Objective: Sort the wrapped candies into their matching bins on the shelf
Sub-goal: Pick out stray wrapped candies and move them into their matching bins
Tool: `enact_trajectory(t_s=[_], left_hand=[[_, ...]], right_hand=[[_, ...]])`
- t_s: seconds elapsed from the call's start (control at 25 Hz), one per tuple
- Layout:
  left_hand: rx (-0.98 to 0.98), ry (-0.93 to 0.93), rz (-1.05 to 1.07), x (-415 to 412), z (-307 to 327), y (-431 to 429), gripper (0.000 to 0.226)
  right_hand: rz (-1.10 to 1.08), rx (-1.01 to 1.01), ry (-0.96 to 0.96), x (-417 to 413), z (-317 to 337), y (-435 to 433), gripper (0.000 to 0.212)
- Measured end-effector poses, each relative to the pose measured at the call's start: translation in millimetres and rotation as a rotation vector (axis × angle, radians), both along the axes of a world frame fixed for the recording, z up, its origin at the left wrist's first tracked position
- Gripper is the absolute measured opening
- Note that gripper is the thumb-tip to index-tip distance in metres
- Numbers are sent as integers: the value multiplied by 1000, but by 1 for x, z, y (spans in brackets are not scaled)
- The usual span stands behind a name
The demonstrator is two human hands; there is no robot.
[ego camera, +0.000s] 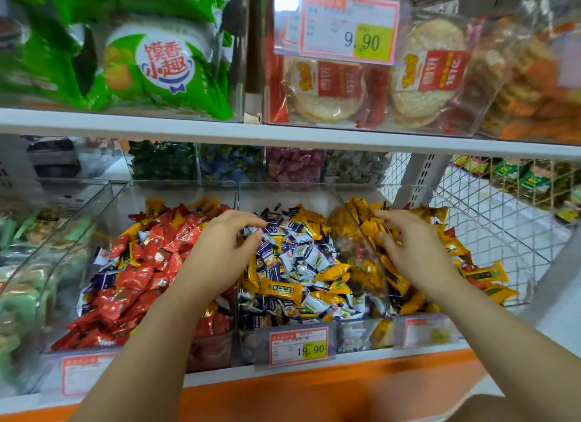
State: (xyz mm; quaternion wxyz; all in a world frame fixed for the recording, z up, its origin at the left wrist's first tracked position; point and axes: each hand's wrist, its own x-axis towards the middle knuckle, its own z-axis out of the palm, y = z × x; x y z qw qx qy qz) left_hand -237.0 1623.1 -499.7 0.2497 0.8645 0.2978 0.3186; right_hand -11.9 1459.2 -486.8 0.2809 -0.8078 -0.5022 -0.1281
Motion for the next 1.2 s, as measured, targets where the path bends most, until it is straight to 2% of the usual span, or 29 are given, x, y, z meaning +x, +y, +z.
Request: enact_trajectory(t_s=[0.08,0.2,0.32,0.44,0.6,0.88,1.0,1.2], left_hand=[[6,5,-4,-1,-1,1,22],[26,18,-13,-5,-4,2,22],[62,45,-35,-11,-7,3,22],[76,48,-58,-14,-9,4,22],[82,59,-70,-16,-11,4,23],[75,40,-70,-14,-12,3,22],[78,43,-70,-15,-12,3,23],[80,50,-67,-15,-13,3,24]], right_hand=[[162,-77,11,-20,6,6,34],[351,-338,-77,-38,5,18,32],[354,-705,-213,-43,4,30,44],[280,-902,-380,-45,1,41,60],[253,-836,-538,-45,-2,48,55],[265,-715,-507,-47,1,44,51],[299,-640,-367,-44,3,44,45],[372,-868,-274,-44,2,52,58]])
